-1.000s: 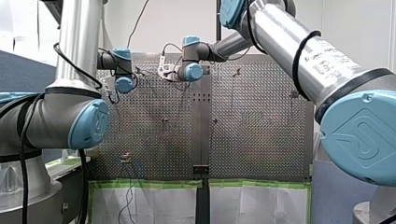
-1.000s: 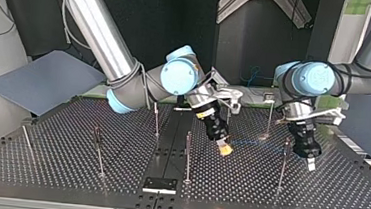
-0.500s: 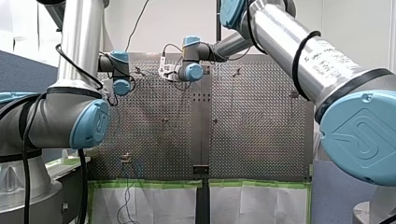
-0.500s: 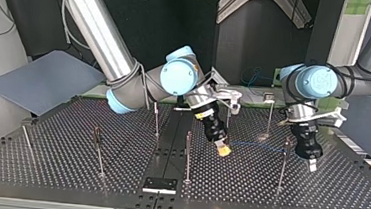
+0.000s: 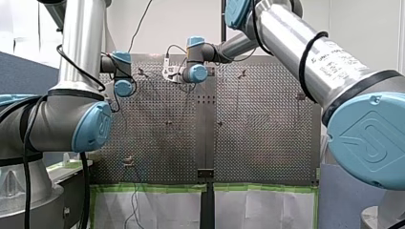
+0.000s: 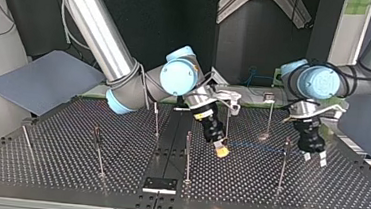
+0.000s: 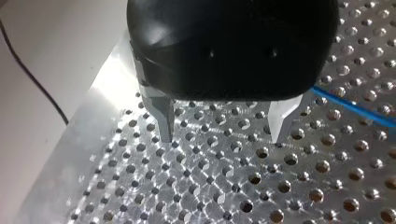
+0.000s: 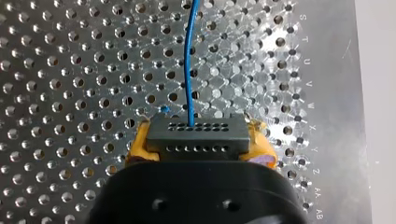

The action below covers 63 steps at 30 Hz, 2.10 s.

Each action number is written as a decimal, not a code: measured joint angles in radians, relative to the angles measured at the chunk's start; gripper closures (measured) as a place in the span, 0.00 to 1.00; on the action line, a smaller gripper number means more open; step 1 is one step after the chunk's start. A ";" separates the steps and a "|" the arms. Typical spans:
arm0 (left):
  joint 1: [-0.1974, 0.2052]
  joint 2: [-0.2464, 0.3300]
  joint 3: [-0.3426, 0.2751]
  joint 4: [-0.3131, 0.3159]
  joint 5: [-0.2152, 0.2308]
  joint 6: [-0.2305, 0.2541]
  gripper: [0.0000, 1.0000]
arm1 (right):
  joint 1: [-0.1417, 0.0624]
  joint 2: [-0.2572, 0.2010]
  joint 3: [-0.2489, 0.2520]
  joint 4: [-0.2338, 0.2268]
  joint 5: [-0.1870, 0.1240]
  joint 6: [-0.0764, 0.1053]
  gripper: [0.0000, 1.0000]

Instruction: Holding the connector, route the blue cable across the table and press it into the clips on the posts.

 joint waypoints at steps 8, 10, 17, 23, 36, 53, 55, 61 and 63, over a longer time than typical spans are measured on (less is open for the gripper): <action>-0.011 0.064 -0.024 -0.082 0.051 -0.045 0.00 | 0.000 -0.001 -0.001 0.003 0.025 -0.017 1.00; -0.013 0.083 -0.040 -0.103 0.071 -0.052 0.00 | 0.000 -0.001 -0.001 0.005 0.027 -0.020 1.00; -0.017 0.140 -0.095 -0.160 0.119 -0.079 0.00 | 0.000 -0.002 -0.001 0.016 0.033 -0.031 1.00; -0.024 0.200 -0.141 -0.220 0.119 -0.075 0.00 | 0.001 -0.002 -0.001 0.023 0.032 -0.034 1.00; -0.053 0.329 -0.157 -0.349 0.189 -0.020 0.00 | 0.000 -0.004 -0.001 0.027 0.033 -0.034 1.00; -0.115 0.359 -0.148 -0.413 0.255 0.164 0.00 | -0.014 -0.005 -0.011 0.036 0.050 -0.031 1.00; -0.121 0.349 -0.141 -0.404 0.259 0.185 0.00 | -0.015 -0.005 -0.011 0.036 0.052 -0.031 1.00; -0.135 0.325 -0.125 -0.366 0.263 0.204 0.00 | -0.017 -0.005 -0.010 0.035 0.054 -0.030 1.00; -0.140 0.317 -0.114 -0.357 0.265 0.204 0.00 | -0.018 -0.005 -0.011 0.034 0.055 -0.029 1.00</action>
